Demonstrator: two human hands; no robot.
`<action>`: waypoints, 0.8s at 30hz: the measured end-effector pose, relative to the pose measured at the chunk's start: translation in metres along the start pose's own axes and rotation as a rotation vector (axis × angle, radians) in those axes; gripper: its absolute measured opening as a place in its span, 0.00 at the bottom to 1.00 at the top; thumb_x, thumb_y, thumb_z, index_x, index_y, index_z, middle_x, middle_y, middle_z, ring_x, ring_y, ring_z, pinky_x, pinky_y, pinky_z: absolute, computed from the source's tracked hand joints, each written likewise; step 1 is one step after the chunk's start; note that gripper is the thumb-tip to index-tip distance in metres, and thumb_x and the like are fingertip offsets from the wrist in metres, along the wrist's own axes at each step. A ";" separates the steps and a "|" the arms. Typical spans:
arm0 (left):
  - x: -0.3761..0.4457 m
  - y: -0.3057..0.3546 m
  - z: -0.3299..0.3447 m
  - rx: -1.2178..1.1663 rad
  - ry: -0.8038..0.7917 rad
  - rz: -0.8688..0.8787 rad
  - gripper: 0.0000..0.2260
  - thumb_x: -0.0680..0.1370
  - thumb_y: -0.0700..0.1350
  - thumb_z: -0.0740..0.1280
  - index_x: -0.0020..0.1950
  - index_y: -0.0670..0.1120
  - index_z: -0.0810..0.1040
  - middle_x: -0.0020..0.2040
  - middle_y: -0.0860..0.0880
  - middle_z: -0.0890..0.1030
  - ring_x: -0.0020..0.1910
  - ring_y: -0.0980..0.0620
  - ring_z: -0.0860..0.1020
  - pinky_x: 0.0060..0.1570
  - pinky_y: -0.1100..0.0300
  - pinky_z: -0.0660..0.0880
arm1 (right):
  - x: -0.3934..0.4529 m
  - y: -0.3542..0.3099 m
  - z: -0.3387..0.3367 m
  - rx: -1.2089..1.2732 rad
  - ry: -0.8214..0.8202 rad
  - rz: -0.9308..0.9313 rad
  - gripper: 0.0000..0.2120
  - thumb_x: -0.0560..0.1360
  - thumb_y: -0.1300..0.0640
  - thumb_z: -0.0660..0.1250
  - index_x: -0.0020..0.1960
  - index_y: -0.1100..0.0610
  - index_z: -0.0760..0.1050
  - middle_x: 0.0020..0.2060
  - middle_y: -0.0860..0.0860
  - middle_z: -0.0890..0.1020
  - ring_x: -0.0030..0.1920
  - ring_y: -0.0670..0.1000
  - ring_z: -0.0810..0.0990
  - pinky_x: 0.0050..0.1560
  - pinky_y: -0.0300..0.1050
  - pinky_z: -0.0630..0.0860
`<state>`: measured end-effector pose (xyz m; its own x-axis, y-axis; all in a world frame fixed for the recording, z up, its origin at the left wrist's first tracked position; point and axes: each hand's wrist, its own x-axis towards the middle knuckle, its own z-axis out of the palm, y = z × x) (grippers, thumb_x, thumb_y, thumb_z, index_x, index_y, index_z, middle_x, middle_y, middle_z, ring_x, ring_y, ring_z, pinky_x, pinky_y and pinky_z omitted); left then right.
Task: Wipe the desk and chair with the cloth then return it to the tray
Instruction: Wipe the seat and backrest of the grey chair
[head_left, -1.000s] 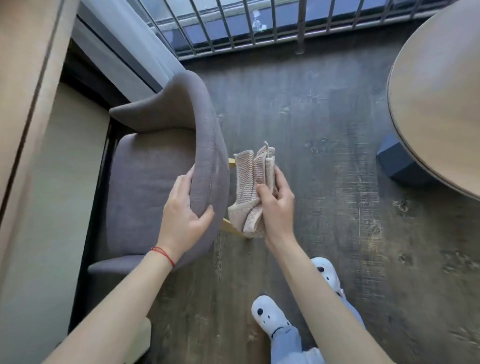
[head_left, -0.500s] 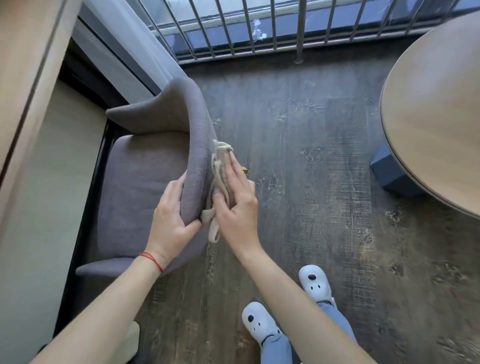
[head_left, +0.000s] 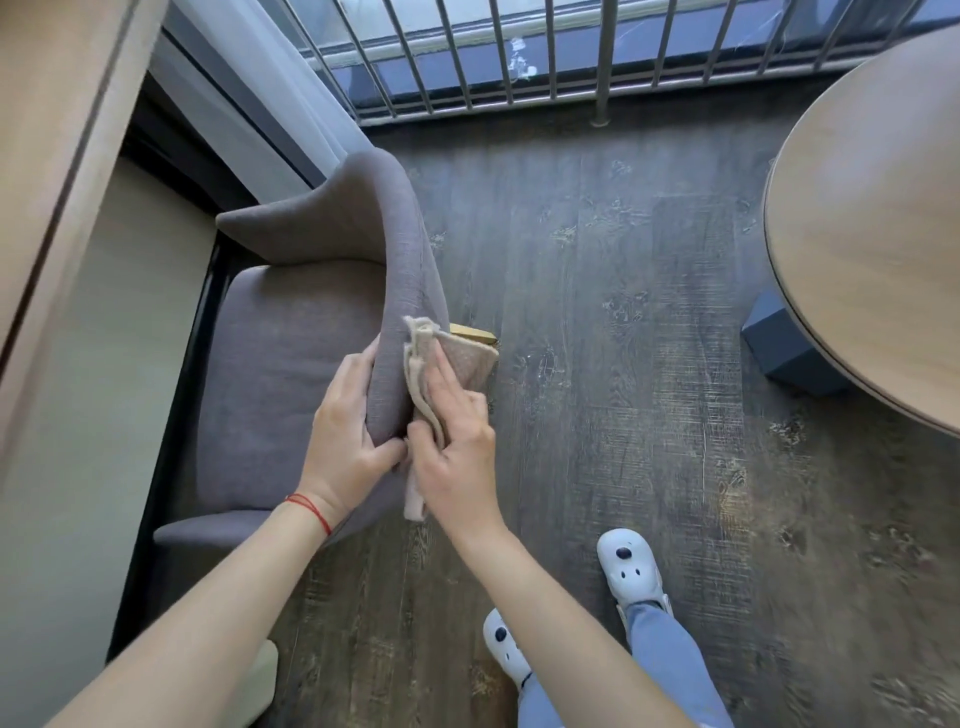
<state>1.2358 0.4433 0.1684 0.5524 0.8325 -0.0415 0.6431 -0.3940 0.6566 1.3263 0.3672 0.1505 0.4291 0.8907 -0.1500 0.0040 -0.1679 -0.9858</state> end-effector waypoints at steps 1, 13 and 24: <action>-0.001 0.001 0.000 0.003 0.000 -0.005 0.38 0.60 0.47 0.63 0.70 0.40 0.66 0.56 0.47 0.74 0.57 0.49 0.73 0.58 0.54 0.71 | -0.002 0.004 -0.002 -0.019 -0.024 0.039 0.30 0.71 0.69 0.60 0.72 0.53 0.66 0.72 0.47 0.69 0.59 0.54 0.72 0.64 0.31 0.62; -0.003 0.001 0.000 -0.019 0.005 -0.010 0.36 0.61 0.43 0.65 0.70 0.41 0.66 0.59 0.45 0.75 0.59 0.49 0.74 0.60 0.55 0.71 | -0.011 0.003 0.001 0.010 0.020 -0.035 0.33 0.71 0.72 0.59 0.72 0.51 0.65 0.73 0.46 0.66 0.58 0.54 0.71 0.66 0.31 0.62; -0.003 0.000 0.002 -0.016 0.022 -0.017 0.38 0.61 0.48 0.63 0.72 0.44 0.64 0.59 0.47 0.74 0.59 0.51 0.73 0.56 0.59 0.70 | 0.030 -0.009 0.009 0.157 0.144 0.046 0.29 0.73 0.70 0.56 0.73 0.53 0.65 0.71 0.51 0.70 0.65 0.54 0.72 0.70 0.40 0.64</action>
<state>1.2351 0.4401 0.1673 0.5298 0.8474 -0.0366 0.6434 -0.3734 0.6682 1.3308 0.3996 0.1536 0.5500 0.8124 -0.1936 -0.1544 -0.1289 -0.9796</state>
